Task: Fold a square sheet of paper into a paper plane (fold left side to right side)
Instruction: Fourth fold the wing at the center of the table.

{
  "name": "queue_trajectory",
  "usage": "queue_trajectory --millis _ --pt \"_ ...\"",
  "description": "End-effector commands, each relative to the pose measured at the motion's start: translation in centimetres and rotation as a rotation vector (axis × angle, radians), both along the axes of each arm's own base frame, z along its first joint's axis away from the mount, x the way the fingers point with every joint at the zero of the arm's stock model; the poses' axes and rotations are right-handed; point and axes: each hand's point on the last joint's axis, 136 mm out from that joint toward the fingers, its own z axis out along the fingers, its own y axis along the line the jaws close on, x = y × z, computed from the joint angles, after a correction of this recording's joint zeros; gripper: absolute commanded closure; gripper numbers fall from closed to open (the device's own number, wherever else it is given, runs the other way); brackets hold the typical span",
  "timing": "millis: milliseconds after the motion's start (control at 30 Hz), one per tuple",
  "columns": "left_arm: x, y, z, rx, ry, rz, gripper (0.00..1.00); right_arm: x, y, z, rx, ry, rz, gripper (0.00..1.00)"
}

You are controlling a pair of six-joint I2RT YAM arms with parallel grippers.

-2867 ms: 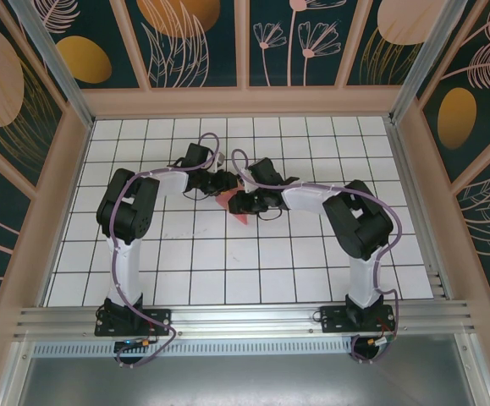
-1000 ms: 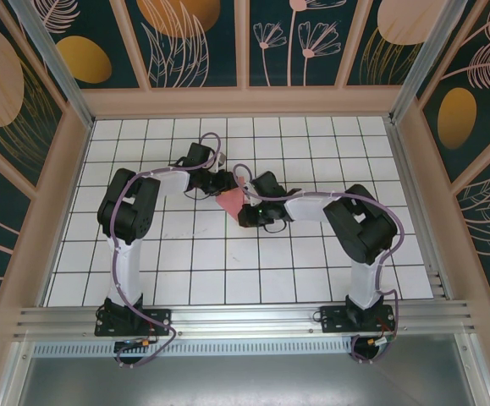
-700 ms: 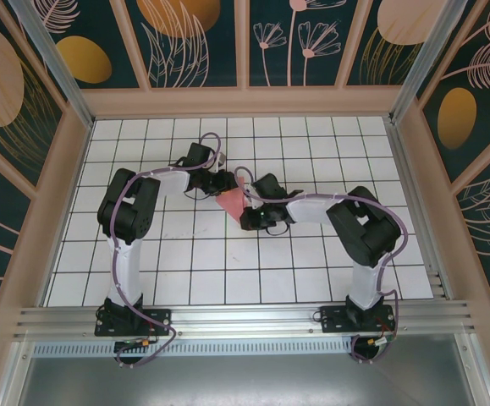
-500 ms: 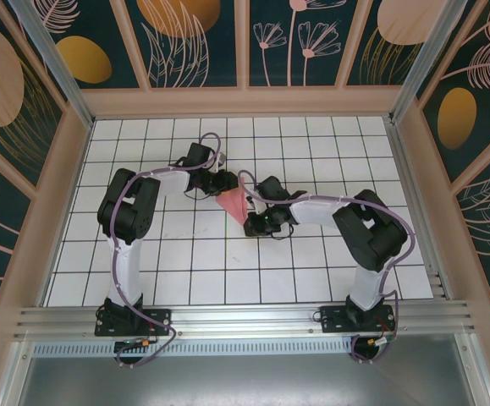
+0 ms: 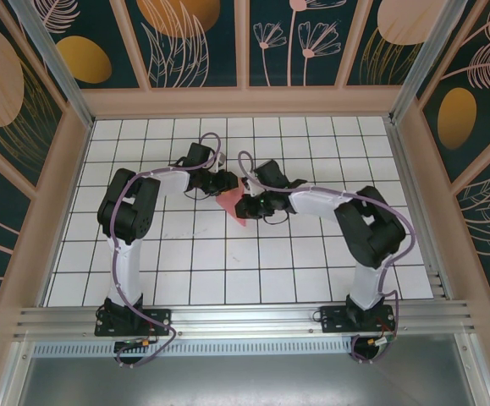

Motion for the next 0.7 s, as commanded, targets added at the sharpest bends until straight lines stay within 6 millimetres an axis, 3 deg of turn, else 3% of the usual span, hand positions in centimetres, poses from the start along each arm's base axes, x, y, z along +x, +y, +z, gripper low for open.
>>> queue_trajectory --millis 0,200,400,667 --pt "-1.9 2.2 -5.2 0.139 0.100 0.036 0.66 0.7 1.0 -1.2 -0.012 0.001 -0.001 0.87" --pt "-1.4 2.3 -4.6 0.151 0.080 0.035 0.65 0.7 -1.5 -5.0 -0.133 0.037 -0.065 0.87" --pt "-0.1 2.3 -3.5 0.155 0.048 0.045 0.63 -1.9 -4.2 -8.4 -0.233 0.109 -0.069 0.89" --pt "3.2 3.2 -2.3 0.144 0.012 0.078 0.60 -4.4 -6.2 -10.1 -0.297 0.155 -0.048 0.92"
